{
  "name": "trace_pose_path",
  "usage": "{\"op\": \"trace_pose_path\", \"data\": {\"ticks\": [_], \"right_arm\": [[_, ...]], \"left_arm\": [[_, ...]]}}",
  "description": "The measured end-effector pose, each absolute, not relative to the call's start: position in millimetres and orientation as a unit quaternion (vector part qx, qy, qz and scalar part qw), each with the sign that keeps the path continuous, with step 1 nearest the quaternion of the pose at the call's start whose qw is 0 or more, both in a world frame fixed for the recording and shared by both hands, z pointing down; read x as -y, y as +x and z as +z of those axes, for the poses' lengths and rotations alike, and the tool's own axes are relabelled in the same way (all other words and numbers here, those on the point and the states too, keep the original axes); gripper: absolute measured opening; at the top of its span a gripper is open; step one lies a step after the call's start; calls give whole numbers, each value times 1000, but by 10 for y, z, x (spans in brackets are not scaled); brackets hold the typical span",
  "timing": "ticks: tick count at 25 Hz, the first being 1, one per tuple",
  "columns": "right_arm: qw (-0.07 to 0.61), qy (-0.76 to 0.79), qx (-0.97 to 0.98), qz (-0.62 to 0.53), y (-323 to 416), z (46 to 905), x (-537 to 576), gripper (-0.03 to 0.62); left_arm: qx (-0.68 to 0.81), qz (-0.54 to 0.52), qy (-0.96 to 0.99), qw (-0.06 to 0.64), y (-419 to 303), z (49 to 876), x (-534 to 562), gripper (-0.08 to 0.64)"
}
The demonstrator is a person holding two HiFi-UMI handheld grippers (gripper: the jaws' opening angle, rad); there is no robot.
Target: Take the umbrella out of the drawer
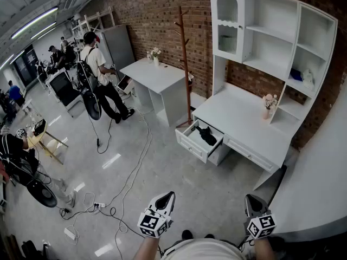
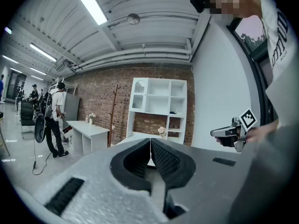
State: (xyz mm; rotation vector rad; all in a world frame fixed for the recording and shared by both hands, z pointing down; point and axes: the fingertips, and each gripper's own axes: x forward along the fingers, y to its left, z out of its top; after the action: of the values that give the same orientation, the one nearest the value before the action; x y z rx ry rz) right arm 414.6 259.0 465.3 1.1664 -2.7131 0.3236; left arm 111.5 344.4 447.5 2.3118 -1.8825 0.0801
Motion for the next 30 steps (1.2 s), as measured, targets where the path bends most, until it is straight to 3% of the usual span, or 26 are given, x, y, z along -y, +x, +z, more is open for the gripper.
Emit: {"op": "trace_pose_path", "data": {"ticks": [30], "right_arm": [[87,403,904,114,3908,4660,-2553,31]], "left_arm": [[627,23,774,85,867,4557,-3416,26]]}}
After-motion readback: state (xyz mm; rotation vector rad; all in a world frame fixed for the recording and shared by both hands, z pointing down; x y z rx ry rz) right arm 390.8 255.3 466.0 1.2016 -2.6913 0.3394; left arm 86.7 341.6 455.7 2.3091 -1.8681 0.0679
